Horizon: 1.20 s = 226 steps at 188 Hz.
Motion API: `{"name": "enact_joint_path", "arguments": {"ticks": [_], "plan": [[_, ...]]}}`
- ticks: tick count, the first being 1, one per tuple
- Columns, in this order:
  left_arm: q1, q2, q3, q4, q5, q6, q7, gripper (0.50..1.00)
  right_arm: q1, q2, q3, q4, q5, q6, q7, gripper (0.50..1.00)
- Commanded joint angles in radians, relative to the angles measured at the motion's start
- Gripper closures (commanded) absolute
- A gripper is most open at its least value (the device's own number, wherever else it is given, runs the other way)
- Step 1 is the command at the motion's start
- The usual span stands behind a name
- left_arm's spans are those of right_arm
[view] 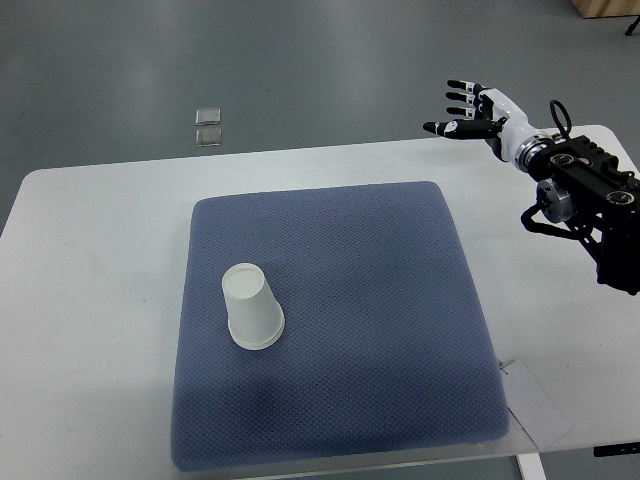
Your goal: Stack paper cups
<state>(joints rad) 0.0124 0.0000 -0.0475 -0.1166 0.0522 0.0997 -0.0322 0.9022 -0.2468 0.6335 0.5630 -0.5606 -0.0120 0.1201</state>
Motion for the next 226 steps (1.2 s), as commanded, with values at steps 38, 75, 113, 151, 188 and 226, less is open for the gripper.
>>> {"name": "enact_joint_path", "arguments": {"ticks": [38,75,113,151,188,226], "plan": [[-0.002,0.000,0.000,0.000,0.000,0.000,0.000,0.500,-0.066,0.044,0.098,-0.038,0.053,-0.002,0.001,0.595],[0.000,0.000,0.000,0.000,0.000,0.000,0.000,0.500,-0.114,0.101,0.184,-0.040,0.053,-0.022,0.015,0.585],[0.000,0.000,0.000,0.000,0.000,0.000,0.000,0.500,-0.138,0.130,0.216,-0.038,0.054,-0.092,0.018,0.583],[0.000,0.000,0.000,0.000,0.000,0.000,0.000,0.500,-0.151,0.146,0.235,-0.035,0.054,-0.091,0.018,0.583],[0.000,0.000,0.000,0.000,0.000,0.000,0.000,0.500,-0.151,0.144,0.242,-0.023,0.054,-0.083,0.018,0.583],[0.000,0.000,0.000,0.000,0.000,0.000,0.000,0.500,-0.149,0.144,0.252,0.000,0.054,-0.082,0.018,0.583]]}}
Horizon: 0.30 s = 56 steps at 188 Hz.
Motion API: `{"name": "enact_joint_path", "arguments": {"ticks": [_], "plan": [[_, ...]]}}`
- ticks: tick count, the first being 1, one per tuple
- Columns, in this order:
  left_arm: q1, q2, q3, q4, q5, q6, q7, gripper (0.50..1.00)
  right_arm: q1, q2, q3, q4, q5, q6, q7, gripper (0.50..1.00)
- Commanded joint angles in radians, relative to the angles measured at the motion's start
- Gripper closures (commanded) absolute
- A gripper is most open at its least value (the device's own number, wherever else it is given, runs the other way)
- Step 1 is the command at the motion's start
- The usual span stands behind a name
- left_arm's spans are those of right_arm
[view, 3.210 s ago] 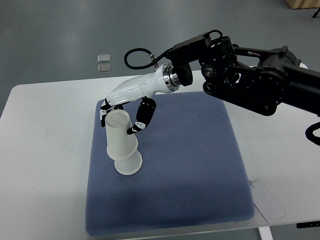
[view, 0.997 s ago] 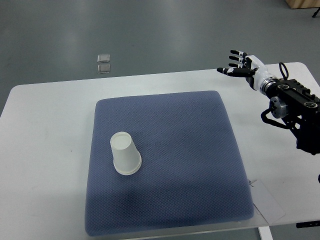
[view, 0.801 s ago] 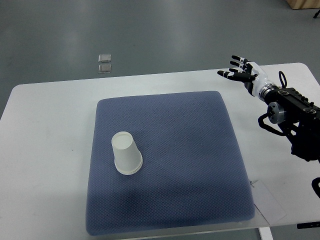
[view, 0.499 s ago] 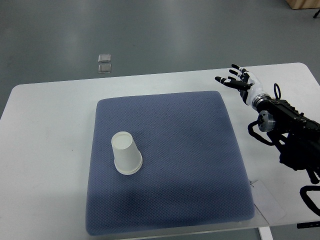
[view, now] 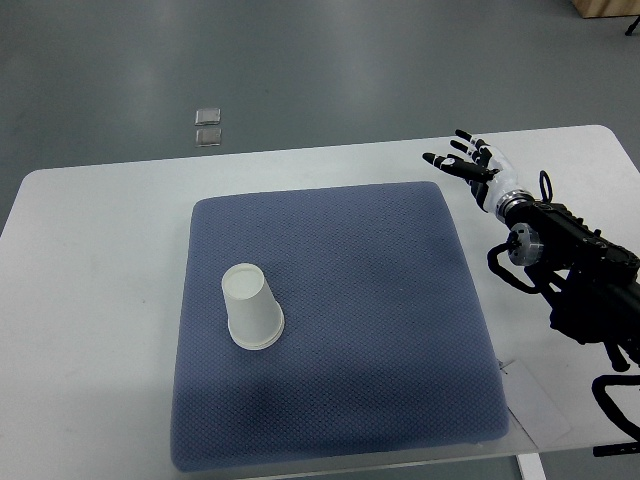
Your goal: Stack paper cups
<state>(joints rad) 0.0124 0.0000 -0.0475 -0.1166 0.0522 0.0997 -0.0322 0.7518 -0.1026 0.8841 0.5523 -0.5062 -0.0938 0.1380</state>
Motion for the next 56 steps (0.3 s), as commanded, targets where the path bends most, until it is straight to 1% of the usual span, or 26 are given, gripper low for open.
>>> {"name": "enact_joint_path", "arguments": {"ticks": [1,12,33,56], "plan": [[0.000,0.000,0.000,0.000,0.000,0.000,0.000,0.500,0.001,0.000,0.001,0.011,0.000,-0.001,0.000,0.583],[0.000,0.000,0.000,0.000,0.000,0.000,0.000,0.500,0.001,0.000,0.001,0.015,0.000,0.000,0.003,0.583],[0.000,0.000,0.000,0.000,0.000,0.000,0.000,0.500,0.000,0.001,0.006,0.026,0.000,0.000,0.038,0.583],[0.000,0.000,0.000,0.000,0.000,0.000,0.000,0.500,0.001,0.001,0.006,0.038,0.000,0.000,0.045,0.583]]}}
